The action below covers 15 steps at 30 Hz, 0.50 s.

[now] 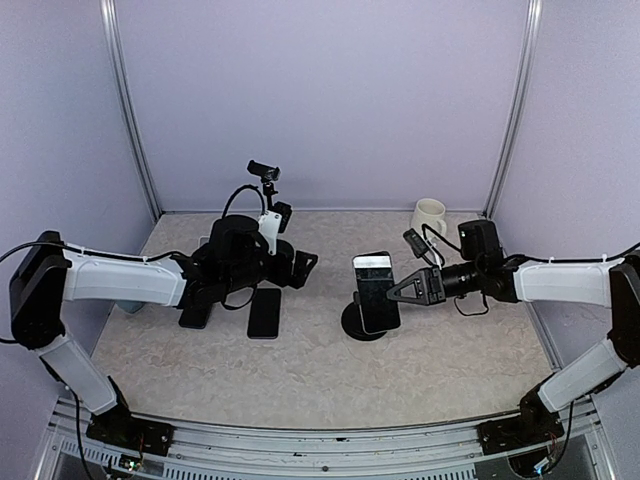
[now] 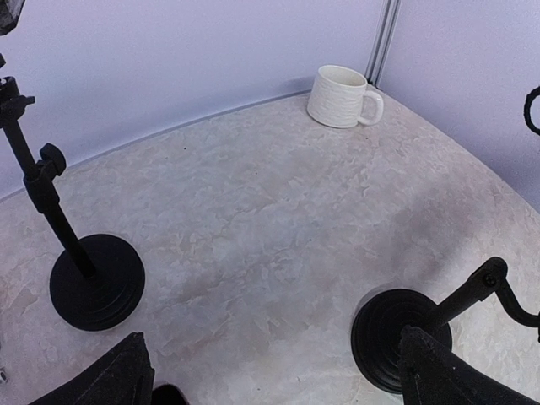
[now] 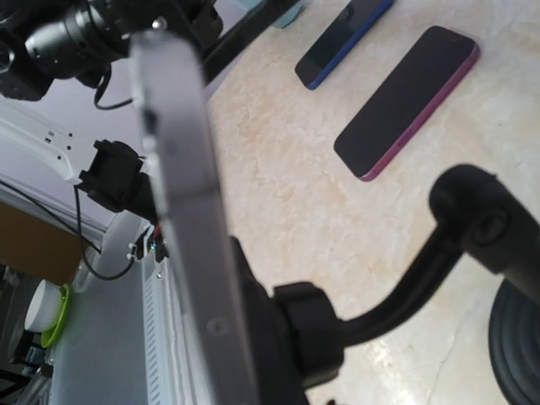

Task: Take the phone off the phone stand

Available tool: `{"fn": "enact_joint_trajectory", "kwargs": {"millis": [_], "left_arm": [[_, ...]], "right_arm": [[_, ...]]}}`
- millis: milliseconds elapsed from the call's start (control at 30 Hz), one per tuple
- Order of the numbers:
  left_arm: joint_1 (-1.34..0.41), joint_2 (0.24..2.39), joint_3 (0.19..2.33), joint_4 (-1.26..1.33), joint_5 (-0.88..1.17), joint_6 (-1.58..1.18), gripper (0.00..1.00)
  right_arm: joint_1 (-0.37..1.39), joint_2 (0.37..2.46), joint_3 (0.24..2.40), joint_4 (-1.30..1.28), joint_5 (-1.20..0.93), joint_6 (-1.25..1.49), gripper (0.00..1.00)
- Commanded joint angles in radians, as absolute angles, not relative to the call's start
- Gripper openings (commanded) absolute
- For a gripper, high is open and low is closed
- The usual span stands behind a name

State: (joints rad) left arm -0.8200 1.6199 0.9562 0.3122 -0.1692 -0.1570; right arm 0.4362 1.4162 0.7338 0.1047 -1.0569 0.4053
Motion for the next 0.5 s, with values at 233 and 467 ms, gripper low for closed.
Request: {"fn": "enact_joint_trajectory", "kwargs": {"millis": [233,467], "left_arm": [[-0.838,1.466,0.845,0.385,-0.234,-0.229,0.99],[-0.84,1.408,0.825,0.366,-0.28,-0.315,0.99]], "right_arm": [[0.5,1.405,0.642,0.389,-0.979,0.578,0.01],[0.529,1.383,0.582,0.597,-0.877,0.692,0.0]]}}
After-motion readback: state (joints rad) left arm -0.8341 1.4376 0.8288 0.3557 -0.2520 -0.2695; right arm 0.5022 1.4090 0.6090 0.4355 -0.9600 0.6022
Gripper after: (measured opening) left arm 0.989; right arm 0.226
